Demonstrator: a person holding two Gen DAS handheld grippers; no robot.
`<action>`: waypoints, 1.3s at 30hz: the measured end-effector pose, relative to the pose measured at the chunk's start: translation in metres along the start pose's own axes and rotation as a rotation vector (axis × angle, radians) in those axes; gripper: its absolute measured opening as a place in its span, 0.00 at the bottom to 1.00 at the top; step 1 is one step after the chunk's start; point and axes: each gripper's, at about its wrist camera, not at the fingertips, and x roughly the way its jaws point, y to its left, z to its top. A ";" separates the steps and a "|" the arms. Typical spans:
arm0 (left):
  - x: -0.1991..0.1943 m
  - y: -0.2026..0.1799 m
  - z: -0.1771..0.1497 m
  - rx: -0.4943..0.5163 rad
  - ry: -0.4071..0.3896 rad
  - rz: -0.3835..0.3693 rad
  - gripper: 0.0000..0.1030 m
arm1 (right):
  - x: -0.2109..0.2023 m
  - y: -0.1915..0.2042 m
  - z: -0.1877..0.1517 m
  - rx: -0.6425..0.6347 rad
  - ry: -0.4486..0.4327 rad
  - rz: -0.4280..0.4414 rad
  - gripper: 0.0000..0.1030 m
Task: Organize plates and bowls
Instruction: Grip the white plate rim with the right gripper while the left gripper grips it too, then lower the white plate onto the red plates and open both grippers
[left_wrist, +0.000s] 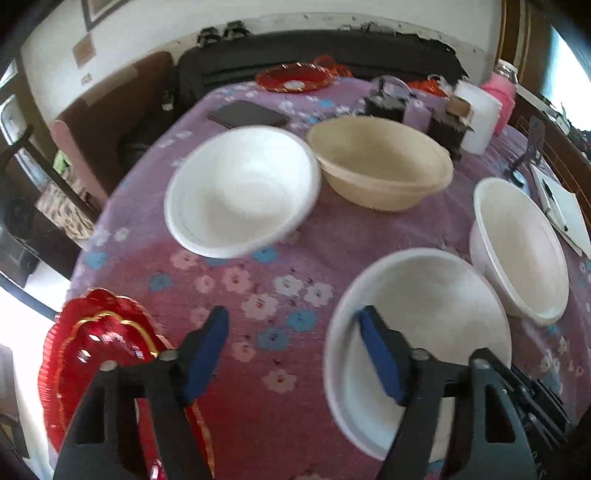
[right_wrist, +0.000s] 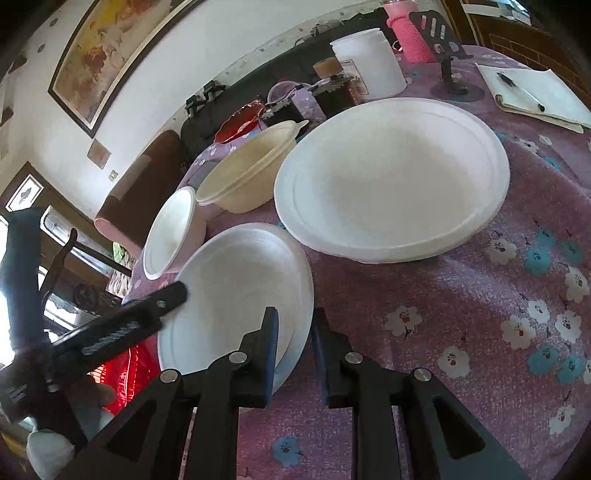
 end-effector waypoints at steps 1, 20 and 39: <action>0.002 -0.003 -0.001 0.005 0.008 -0.012 0.55 | 0.000 0.001 0.000 -0.005 -0.004 -0.002 0.20; -0.028 -0.008 -0.021 -0.008 -0.040 -0.077 0.13 | -0.008 0.003 -0.004 -0.017 -0.043 0.018 0.15; -0.122 0.059 -0.062 -0.103 -0.202 -0.095 0.12 | -0.060 0.090 -0.028 -0.206 -0.089 0.024 0.15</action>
